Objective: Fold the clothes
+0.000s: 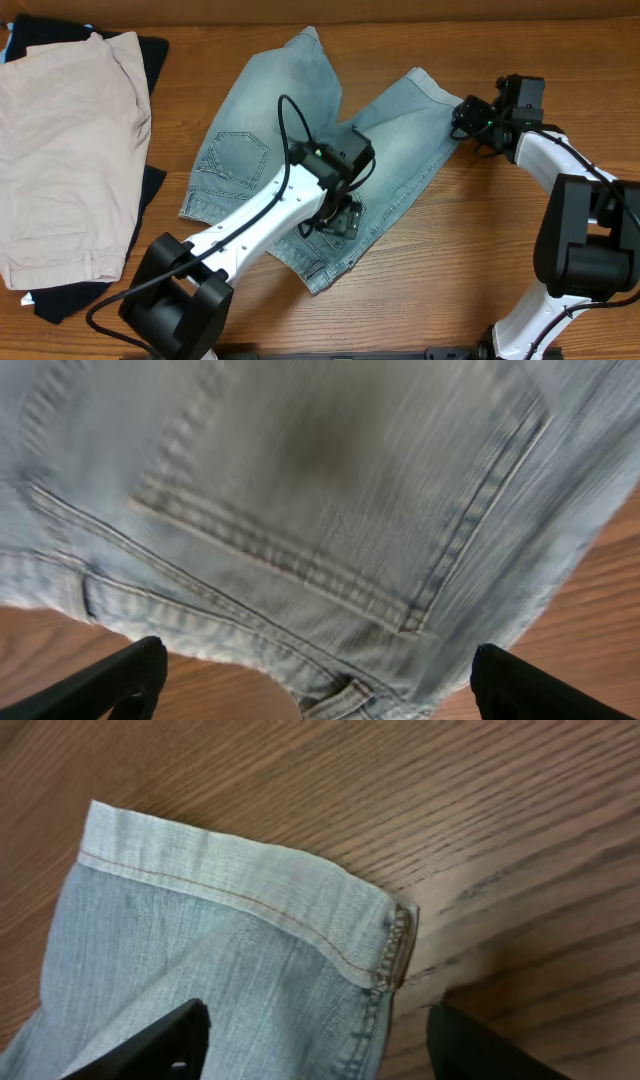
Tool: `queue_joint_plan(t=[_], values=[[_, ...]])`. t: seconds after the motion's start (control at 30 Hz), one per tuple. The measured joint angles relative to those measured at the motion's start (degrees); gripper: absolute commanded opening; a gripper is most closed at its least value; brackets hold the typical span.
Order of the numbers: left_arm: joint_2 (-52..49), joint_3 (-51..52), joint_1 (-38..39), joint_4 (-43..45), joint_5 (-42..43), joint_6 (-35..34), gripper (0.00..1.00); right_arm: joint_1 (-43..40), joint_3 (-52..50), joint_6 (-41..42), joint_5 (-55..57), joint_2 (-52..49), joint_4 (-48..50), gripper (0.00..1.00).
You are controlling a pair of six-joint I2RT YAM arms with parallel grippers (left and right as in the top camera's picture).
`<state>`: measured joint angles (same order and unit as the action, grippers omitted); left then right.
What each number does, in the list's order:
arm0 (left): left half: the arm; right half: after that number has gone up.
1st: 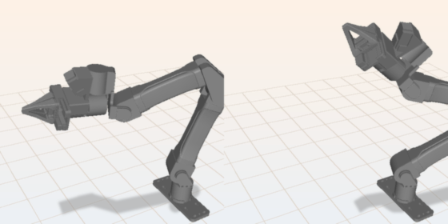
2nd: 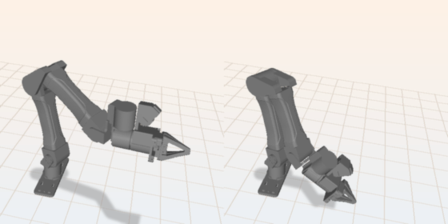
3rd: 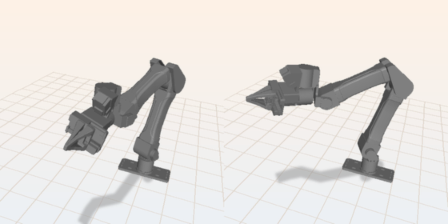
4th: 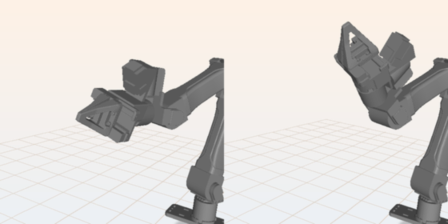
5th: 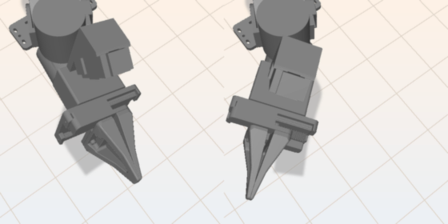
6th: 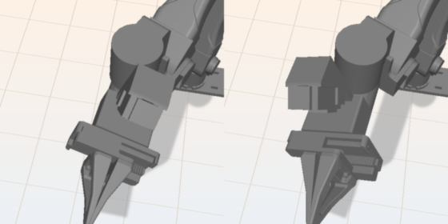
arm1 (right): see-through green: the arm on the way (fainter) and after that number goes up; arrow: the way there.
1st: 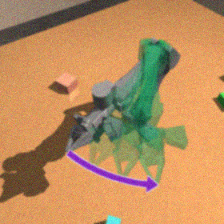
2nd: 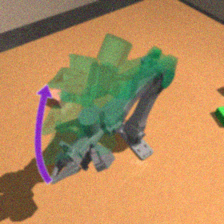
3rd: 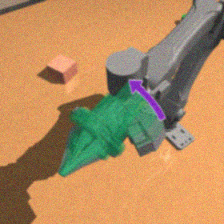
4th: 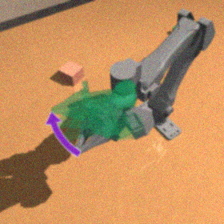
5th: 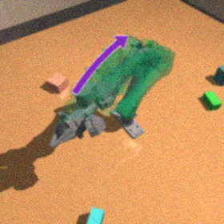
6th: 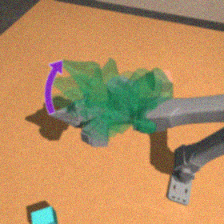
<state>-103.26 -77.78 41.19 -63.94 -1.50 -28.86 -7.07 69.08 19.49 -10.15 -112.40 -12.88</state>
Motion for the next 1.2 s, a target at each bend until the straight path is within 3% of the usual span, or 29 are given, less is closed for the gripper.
queue_joint_plan(t=[0.27,0.53,0.7,0.77,0.87,1.03,1.07,1.13,1.2], values=[[0.39,4.68,0.85,0.15,4.33,0.09,0.86,0.74,0.0,0.26,-0.13,-2.91,1.86,0.64],[0.5,7.15,2.6,3.32,7.04,0.85,0.89,1.16,0.15,1.36,-0.96,-4.42,3.96,0.64],[0.63,12.85,3.48,6.86,11.76,6.84,0.89,1.16,0.15,1.53,-1.16,-4.68,4.9,0.64],[0.63,15.34,3.74,8.46,13.05,8.98,0.81,1.16,0.15,1.51,-1.27,-4.79,5.22,0.63],[0.63,17.88,3.74,10.78,13.79,10.97,0.65,1.16,0.15,1.44,-1.31,-4.92,5.4,0.5],[0.76,18.58,3.74,11.8,13.94,12.66,0.25,1.16,0.15,1.73,-1.42,-5.42,5.7,0.31],[0.79,18.58,3.72,11.93,13.97,12.7,0.09,1.16,0.13,1.92,-1.38,-5.51,5.73,0.26],[0.81,18.58,3.74,12.2,14.19,13.07,0.04,1.16,0.13,1.84,-1.38,-5.66,5.6,0.1],[0.92,18.58,3.74,12.26,14.62,13.2,0.04,1.18,0.13,1.95,-1.44,-5.75,5.49,0.04]])
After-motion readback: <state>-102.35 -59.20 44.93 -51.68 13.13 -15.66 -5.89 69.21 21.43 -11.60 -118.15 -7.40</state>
